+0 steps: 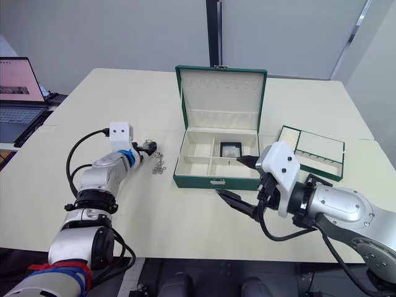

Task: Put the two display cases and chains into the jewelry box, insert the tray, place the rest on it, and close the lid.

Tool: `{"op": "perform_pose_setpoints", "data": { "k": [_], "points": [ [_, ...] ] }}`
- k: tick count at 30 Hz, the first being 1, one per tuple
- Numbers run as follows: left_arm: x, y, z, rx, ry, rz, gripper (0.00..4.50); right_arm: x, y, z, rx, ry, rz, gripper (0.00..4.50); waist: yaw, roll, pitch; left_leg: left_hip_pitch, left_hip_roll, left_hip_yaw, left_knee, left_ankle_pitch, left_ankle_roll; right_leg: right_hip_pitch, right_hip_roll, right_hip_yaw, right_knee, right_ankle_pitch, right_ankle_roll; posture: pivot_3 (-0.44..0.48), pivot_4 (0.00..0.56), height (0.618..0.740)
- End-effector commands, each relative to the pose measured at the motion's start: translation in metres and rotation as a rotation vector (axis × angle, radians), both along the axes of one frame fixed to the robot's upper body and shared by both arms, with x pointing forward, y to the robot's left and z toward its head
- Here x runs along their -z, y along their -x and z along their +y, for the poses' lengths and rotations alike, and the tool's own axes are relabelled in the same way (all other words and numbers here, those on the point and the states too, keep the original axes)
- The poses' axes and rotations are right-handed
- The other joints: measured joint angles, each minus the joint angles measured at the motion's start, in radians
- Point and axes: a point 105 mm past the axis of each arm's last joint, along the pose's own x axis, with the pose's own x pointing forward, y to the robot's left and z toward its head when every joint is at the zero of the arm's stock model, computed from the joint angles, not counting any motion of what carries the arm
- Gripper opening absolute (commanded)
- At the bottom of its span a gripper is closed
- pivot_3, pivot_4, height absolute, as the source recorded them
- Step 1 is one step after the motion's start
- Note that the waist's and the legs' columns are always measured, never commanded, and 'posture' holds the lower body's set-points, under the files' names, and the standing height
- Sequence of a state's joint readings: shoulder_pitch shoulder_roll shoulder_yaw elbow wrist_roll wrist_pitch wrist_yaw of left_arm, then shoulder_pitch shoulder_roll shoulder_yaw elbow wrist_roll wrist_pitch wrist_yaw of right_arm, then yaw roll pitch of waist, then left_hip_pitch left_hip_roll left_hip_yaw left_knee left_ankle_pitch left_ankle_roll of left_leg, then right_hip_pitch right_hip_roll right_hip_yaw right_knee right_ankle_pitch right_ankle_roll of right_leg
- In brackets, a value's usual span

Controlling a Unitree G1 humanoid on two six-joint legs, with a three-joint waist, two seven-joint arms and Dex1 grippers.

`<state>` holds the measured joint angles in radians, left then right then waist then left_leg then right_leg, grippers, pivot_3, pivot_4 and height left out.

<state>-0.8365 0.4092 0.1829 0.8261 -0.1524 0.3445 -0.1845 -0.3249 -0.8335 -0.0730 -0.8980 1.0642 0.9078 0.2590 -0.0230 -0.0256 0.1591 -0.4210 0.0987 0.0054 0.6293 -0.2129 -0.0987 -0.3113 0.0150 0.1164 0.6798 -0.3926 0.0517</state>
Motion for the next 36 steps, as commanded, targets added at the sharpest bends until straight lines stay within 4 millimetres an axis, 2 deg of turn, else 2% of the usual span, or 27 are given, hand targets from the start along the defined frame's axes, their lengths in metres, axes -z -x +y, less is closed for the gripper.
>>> {"op": "perform_pose_setpoints", "data": {
  "k": [1,7,10,22,36],
  "points": [
    [-0.01,-0.006,-0.006,0.01,-0.023,-0.038,4.49,-0.006,0.002,0.001,-0.008,-0.004,-0.029,4.5,0.001,0.0,0.0,0.0,0.0,0.0,0.0,0.0,0.0,0.0,0.0,0.0,0.0,0.0,0.0,0.0,0.15,0.74],
    [-0.004,-0.005,-0.005,0.01,-0.03,-0.025,4.49,-0.006,0.003,0.0,0.0,-0.003,-0.029,4.5,0.002,0.0,0.0,0.0,0.0,0.0,0.0,0.0,0.0,0.0,0.0,0.0,0.0,0.0,0.0,0.0,0.15,0.74],
    [-0.001,-0.004,-0.001,-0.013,-0.026,-0.014,3.93,-0.005,0.003,-0.001,0.002,-0.004,-0.028,4.5,0.002,0.0,0.0,0.0,0.0,0.0,0.0,0.0,0.0,0.0,0.0,0.0,0.0,0.0,0.0,0.0,0.15,0.74],
    [0.002,-0.003,0.004,-0.039,-0.015,-0.003,0.08,-0.002,0.003,-0.002,0.005,-0.004,-0.025,4.5,0.0,0.0,0.0,0.0,0.0,0.0,0.0,0.0,0.0,0.0,0.0,0.0,0.0,0.0,0.0,0.0,0.15,0.74],
    [-0.006,-0.002,0.006,-0.035,-0.046,-0.026,0.02,0.004,0.005,-0.006,0.006,-0.007,-0.022,4.5,0.0,0.0,0.0,0.001,0.0,0.0,0.0,0.0,0.0,0.0,0.0,0.0,0.0,0.0,0.0,0.0,0.15,0.74]
  ]
}}
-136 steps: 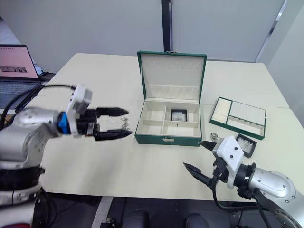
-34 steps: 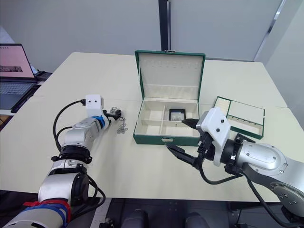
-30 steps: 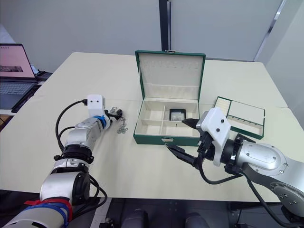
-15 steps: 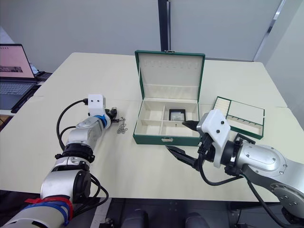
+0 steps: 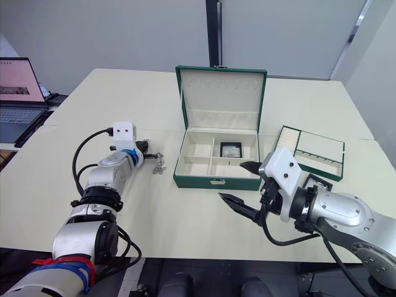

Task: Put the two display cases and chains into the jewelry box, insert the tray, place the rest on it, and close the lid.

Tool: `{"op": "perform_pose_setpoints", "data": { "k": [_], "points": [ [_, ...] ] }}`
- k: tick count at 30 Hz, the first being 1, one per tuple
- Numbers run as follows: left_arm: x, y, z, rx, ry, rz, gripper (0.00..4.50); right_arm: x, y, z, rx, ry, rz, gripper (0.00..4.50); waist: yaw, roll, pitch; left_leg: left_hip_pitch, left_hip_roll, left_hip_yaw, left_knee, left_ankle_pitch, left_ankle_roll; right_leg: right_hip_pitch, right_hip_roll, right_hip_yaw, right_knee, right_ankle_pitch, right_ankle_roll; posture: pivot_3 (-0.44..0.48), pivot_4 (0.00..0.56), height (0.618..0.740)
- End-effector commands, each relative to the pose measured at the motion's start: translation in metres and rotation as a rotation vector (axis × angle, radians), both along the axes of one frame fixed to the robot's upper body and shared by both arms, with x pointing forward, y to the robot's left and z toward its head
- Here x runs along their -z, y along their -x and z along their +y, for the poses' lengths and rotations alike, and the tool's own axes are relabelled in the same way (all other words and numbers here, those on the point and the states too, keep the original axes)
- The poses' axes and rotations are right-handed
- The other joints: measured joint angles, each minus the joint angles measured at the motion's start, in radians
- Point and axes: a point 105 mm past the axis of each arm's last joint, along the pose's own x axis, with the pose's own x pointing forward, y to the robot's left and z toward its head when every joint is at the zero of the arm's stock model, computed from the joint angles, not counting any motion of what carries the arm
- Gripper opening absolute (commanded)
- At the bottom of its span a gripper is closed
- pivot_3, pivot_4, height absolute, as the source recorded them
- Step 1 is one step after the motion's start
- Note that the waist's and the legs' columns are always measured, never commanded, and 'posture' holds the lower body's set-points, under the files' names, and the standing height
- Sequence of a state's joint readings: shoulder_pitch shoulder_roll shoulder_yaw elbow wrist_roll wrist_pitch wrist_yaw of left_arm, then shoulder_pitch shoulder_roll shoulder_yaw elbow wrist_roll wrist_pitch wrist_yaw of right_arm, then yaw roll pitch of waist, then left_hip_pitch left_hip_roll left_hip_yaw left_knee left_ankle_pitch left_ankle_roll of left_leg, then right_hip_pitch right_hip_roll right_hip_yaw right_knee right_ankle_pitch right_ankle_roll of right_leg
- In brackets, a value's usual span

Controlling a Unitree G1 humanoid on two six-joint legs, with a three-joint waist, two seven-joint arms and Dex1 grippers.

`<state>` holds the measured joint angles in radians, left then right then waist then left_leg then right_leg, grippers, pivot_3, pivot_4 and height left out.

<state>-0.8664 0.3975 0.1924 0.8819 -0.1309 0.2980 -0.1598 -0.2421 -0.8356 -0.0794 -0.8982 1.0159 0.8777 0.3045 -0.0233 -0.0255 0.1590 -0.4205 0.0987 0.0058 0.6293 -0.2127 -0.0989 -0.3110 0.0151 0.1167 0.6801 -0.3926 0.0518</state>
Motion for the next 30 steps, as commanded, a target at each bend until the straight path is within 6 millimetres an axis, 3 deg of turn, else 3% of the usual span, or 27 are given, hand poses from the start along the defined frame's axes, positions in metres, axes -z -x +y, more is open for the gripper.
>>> {"op": "perform_pose_setpoints", "data": {
  "k": [1,6,17,24,30],
  "points": [
    [-0.005,0.002,0.006,-0.012,-0.037,-0.012,0.02,-0.008,0.003,0.0,-0.005,-0.011,-0.058,4.5,0.0,0.0,0.0,0.0,0.0,0.0,0.0,0.0,0.0,0.0,0.0,0.0,0.0,0.0,0.0,0.0,0.15,0.74],
    [-0.036,0.01,0.009,0.031,-0.096,-0.087,0.02,-0.007,0.003,0.0,0.003,-0.012,-0.059,4.5,-0.003,0.0,0.0,0.0,0.0,0.0,0.0,0.0,0.0,0.0,0.0,0.0,0.0,0.0,0.0,0.0,0.15,0.74],
    [-0.091,0.058,0.005,0.119,-0.21,-0.096,0.02,-0.009,0.006,-0.016,0.009,-0.004,-0.044,4.5,0.001,0.0,0.0,0.0,0.0,0.0,0.0,0.0,0.0,0.0,0.0,0.0,0.0,0.0,0.0,0.0,0.15,0.74],
    [-0.113,0.098,-0.007,0.295,-0.255,0.022,0.02,-0.011,0.007,-0.034,0.025,-0.007,-0.023,4.5,-0.002,-0.001,0.001,0.0,0.0,-0.001,0.0,0.0,0.0,0.0,0.0,0.0,0.0,0.0,0.0,0.0,0.15,0.74],
    [-0.145,0.11,-0.03,0.425,-0.264,0.046,0.02,-0.009,0.003,-0.044,0.045,0.003,-0.014,4.5,0.0,-0.003,0.003,0.0,0.0,-0.001,0.0,-0.001,0.002,-0.001,0.0,0.0,0.0,0.0,0.0,0.0,0.15,0.74]
  ]
}}
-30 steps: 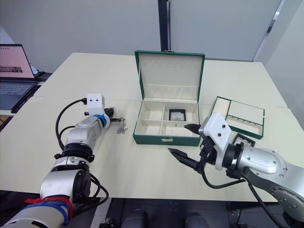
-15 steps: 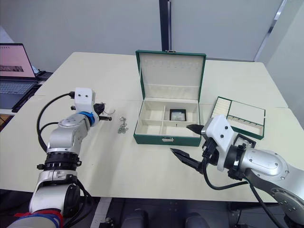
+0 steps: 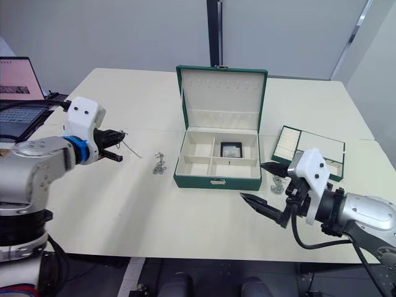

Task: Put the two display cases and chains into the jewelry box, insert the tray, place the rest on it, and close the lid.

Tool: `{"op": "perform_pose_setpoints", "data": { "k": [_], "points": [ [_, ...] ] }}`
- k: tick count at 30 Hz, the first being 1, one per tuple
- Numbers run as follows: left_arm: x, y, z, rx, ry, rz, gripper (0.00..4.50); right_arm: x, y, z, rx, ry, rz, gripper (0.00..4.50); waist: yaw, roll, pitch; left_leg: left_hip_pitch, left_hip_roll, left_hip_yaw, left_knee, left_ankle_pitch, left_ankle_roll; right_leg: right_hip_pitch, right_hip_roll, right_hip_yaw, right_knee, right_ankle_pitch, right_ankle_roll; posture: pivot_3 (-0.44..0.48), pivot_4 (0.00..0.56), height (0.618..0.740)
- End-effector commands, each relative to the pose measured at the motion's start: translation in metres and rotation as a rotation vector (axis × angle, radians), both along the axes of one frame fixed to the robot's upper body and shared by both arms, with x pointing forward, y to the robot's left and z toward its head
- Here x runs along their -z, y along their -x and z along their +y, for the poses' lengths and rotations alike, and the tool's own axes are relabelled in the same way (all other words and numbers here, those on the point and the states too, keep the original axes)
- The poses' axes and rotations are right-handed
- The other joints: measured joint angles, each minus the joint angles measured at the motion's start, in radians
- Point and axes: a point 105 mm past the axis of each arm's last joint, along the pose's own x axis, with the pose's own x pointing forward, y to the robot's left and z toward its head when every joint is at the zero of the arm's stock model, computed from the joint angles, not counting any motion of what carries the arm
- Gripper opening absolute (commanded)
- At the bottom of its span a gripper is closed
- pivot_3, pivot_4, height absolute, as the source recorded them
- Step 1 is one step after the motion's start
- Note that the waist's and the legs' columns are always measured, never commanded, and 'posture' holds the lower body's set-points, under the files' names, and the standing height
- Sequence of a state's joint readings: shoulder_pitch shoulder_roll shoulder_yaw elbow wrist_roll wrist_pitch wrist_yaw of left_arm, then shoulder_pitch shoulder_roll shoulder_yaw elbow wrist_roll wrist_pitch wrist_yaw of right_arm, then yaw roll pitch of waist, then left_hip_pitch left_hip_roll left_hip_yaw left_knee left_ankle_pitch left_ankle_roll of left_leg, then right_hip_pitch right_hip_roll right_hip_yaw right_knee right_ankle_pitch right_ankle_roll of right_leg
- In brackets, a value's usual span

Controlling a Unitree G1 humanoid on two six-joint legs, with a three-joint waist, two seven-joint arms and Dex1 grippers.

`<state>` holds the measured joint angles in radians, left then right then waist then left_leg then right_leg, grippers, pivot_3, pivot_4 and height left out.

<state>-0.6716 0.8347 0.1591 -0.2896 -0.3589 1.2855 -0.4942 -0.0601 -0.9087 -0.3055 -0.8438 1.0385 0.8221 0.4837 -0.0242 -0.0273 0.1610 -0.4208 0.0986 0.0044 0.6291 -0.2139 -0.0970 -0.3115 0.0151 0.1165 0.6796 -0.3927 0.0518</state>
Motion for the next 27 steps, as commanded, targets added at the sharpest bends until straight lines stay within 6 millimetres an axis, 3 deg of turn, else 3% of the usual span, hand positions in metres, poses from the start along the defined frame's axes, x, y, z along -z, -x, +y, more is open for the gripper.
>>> {"op": "perform_pose_setpoints", "data": {
  "k": [1,10,18,27],
  "points": [
    [-0.031,0.008,-0.022,0.097,-0.004,-0.039,0.02,-0.009,0.0,-0.005,0.005,0.012,-0.055,4.5,0.002,-0.002,0.001,0.0,0.0,0.0,0.0,0.0,0.0,0.0,0.0,0.0,0.0,0.0,0.0,0.0,0.15,0.74],
    [-0.054,0.016,-0.072,0.303,0.04,0.0,0.02,-0.009,-0.003,-0.008,0.037,0.01,-0.084,4.5,0.0,-0.003,0.003,-0.001,0.0,0.0,0.0,0.0,0.0,-0.001,0.0,0.001,0.0,0.0,0.0,0.0,0.15,0.74],
    [-0.048,0.004,-0.106,0.423,0.017,0.026,0.02,-0.008,-0.003,-0.015,0.088,0.027,-0.095,4.5,0.002,-0.003,0.003,-0.001,-0.001,0.0,0.0,0.001,-0.002,-0.001,0.0,0.001,0.0,0.0,0.0,0.0,0.15,0.74],
    [-0.035,-0.018,-0.125,0.428,-0.02,-0.056,0.02,-0.011,-0.005,-0.018,0.113,0.033,-0.094,4.5,0.004,-0.003,0.003,-0.001,-0.001,0.0,0.0,0.001,-0.002,0.0,0.0,0.001,0.0,0.0,0.0,0.0,0.15,0.74]
  ]
}}
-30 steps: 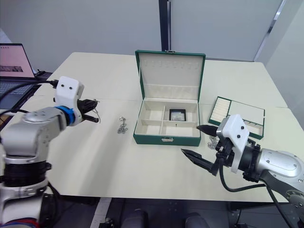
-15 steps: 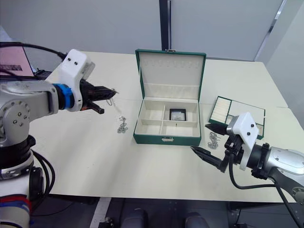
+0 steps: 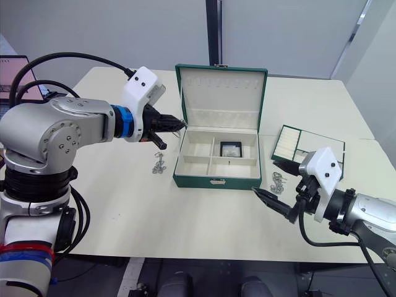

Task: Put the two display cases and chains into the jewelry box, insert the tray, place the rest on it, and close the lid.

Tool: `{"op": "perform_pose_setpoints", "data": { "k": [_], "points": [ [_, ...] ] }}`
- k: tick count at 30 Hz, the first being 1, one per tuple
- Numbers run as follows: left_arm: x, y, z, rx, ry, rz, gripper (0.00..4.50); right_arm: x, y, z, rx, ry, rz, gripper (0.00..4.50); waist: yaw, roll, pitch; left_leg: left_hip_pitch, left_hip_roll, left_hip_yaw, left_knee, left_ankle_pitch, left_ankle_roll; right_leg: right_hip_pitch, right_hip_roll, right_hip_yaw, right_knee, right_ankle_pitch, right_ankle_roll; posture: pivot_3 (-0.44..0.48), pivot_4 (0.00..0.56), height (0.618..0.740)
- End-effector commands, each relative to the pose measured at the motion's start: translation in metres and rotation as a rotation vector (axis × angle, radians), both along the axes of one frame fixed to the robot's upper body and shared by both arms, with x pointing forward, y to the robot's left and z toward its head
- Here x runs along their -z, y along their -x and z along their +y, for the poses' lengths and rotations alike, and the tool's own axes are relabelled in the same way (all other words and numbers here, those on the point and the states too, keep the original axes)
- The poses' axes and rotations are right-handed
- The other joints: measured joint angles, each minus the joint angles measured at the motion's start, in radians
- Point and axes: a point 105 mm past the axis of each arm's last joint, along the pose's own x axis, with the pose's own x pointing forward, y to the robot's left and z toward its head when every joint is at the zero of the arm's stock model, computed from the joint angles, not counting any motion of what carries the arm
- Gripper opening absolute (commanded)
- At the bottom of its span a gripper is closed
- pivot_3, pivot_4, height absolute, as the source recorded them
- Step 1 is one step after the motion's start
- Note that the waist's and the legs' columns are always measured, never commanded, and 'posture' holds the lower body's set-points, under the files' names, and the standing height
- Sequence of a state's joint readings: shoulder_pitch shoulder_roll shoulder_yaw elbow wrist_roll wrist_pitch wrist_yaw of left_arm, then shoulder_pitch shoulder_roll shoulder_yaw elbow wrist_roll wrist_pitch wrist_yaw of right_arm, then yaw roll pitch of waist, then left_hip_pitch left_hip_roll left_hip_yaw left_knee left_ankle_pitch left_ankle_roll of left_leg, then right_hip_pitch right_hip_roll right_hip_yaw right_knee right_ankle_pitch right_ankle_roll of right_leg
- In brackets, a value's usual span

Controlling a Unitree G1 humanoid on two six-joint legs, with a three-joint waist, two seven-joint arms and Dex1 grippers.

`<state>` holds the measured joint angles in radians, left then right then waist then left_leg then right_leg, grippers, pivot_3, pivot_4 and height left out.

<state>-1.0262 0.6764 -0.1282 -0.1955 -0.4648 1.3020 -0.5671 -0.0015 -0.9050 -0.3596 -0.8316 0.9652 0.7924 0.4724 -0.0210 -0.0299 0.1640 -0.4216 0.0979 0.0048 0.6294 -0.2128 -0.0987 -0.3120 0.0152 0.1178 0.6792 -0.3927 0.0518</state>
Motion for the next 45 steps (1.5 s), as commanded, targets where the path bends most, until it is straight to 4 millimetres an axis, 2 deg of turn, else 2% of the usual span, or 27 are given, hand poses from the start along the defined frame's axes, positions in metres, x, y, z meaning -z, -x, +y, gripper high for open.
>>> {"op": "perform_pose_setpoints", "data": {
  "k": [1,11,26,33,45],
  "points": [
    [0.0,-0.007,-0.008,-0.009,-0.015,-0.087,0.02,-0.012,0.002,-0.002,0.007,0.015,-0.05,4.5,0.003,0.0,0.0,0.0,0.0,0.0,0.0,0.0,0.0,0.0,0.0,0.0,0.0,0.0,0.0,0.0,0.15,0.74],
    [0.035,-0.031,-0.039,-0.07,0.008,-0.13,0.02,-0.018,0.007,-0.014,0.026,0.047,-0.007,4.5,0.015,0.0,0.0,0.0,-0.001,0.001,0.0,0.0,0.0,0.001,0.0,0.001,0.0,0.0,0.0,0.0,0.15,0.74],
    [0.054,-0.058,-0.055,-0.12,0.031,-0.134,0.02,-0.006,0.018,-0.019,0.037,0.038,0.027,4.5,0.02,0.0,0.0,0.0,-0.001,0.001,0.0,0.0,0.0,0.001,0.0,0.001,0.0,0.0,0.0,0.0,0.15,0.74],
    [0.067,-0.067,-0.053,-0.147,0.006,-0.128,0.02,-0.006,0.019,-0.019,0.033,0.03,0.029,4.5,0.02,0.0,0.0,0.0,-0.001,0.001,0.0,0.0,0.0,0.001,0.0,0.001,0.0,0.0,0.0,0.0,0.15,0.74],
    [0.078,-0.071,-0.052,-0.155,-0.024,-0.112,0.02,-0.02,0.016,-0.013,0.031,-0.035,-0.01,4.5,0.02,0.0,0.0,0.0,-0.001,0.001,0.0,0.0,0.0,0.001,0.0,0.001,0.0,0.0,0.0,0.0,0.15,0.74]
  ]
}}
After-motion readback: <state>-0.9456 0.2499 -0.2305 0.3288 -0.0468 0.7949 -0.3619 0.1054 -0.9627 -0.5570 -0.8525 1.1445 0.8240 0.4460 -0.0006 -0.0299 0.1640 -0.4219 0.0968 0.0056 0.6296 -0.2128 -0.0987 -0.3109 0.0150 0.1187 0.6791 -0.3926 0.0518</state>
